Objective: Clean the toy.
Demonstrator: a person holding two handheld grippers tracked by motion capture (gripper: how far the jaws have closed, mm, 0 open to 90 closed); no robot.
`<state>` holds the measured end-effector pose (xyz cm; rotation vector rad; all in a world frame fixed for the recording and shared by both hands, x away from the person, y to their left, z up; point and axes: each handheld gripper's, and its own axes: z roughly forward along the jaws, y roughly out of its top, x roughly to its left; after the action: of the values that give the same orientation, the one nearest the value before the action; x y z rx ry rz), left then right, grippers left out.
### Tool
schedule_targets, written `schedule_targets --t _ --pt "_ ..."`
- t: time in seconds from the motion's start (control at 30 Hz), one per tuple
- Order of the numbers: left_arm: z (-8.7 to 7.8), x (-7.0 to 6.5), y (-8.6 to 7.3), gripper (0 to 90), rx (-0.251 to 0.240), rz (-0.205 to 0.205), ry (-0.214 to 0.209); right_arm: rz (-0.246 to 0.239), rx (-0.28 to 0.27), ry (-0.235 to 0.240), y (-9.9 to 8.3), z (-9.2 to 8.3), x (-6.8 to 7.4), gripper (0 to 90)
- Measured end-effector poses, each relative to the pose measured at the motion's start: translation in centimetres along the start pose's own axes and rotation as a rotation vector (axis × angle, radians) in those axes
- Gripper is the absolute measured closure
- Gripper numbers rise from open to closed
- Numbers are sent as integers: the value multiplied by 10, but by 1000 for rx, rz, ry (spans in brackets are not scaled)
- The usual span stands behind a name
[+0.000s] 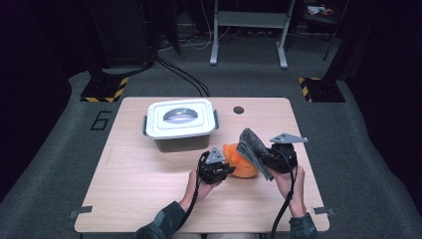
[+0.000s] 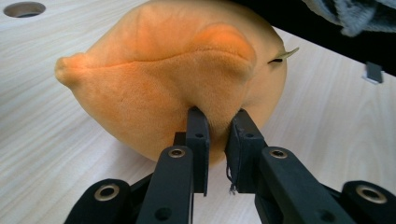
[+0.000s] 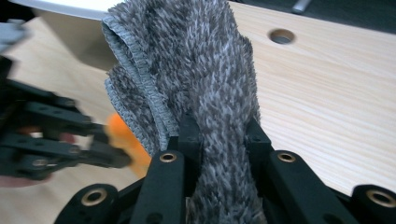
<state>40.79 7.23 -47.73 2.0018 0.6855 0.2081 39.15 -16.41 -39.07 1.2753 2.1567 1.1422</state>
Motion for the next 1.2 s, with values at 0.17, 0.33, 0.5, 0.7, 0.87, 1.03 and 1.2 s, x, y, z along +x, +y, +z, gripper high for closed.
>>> schedule_targets --t 0.17,0.33,0.5,0.7,0.87,1.03,1.2 --pt "-2 -3 3 797 0 -3 -2 -68 51 40 4 12 23 747" --pt "1 -1 0 789 29 -2 38 -106 98 -38 -3 39 32 747" --pt "1 2 -2 786 25 -17 39 -116 91 -47 -4 43 31 747" --pt "1 1 -5 786 17 -30 32 -99 90 -59 -7 41 27 746" --pt "2 2 -3 787 17 -31 32 -76 82 -73 -12 38 16 746" --pt "2 0 -2 787 21 -26 30 -35 86 -97 -19 33 -2 745" --pt "2 2 -4 788 16 -32 30 27 105 -144 -31 33 -24 744"
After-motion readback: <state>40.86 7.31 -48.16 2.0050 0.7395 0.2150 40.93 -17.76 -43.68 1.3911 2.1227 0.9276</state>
